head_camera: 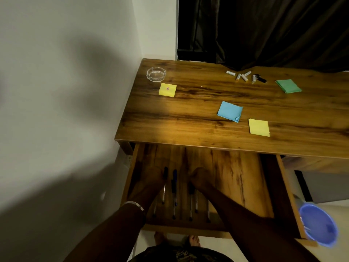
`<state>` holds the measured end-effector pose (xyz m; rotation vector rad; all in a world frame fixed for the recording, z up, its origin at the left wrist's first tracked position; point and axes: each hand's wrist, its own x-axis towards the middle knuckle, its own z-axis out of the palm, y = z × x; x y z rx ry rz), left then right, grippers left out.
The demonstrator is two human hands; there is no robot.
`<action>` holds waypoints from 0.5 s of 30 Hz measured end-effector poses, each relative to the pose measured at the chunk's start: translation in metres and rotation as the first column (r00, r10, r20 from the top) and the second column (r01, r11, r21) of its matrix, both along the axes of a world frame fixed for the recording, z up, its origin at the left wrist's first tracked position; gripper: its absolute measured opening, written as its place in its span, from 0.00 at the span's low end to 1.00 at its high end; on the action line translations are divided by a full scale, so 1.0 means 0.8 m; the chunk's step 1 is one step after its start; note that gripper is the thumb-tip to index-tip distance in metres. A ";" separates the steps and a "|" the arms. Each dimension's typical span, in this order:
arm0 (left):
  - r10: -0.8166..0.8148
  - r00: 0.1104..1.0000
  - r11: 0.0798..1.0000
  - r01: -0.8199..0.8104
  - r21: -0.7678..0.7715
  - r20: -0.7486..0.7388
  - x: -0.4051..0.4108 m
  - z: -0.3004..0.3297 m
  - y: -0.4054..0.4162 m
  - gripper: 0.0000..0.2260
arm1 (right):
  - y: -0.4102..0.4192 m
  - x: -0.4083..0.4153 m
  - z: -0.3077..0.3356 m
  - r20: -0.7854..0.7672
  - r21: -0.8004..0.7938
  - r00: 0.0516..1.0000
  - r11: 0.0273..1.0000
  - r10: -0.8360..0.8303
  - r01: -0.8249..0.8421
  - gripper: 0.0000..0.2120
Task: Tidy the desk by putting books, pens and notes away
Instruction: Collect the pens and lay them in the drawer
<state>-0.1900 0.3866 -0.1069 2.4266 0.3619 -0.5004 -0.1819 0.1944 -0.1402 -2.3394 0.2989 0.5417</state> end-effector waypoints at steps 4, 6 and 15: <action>0.002 0.998 1.000 -0.002 0.000 -0.062 -0.002 -0.009 -0.009 0.14 | -0.012 -0.006 0.004 0.010 -0.043 1.000 0.999 0.027 -0.026 0.13; 0.034 0.998 0.999 -0.035 -0.016 -0.049 -0.004 -0.009 -0.011 0.13 | -0.017 -0.008 0.007 0.020 -0.039 1.000 0.999 0.009 -0.008 0.12; 0.113 0.993 0.993 -0.113 -0.014 -0.046 -0.005 -0.020 -0.010 0.16 | -0.025 -0.016 0.005 0.020 -0.009 0.997 0.997 -0.077 0.077 0.08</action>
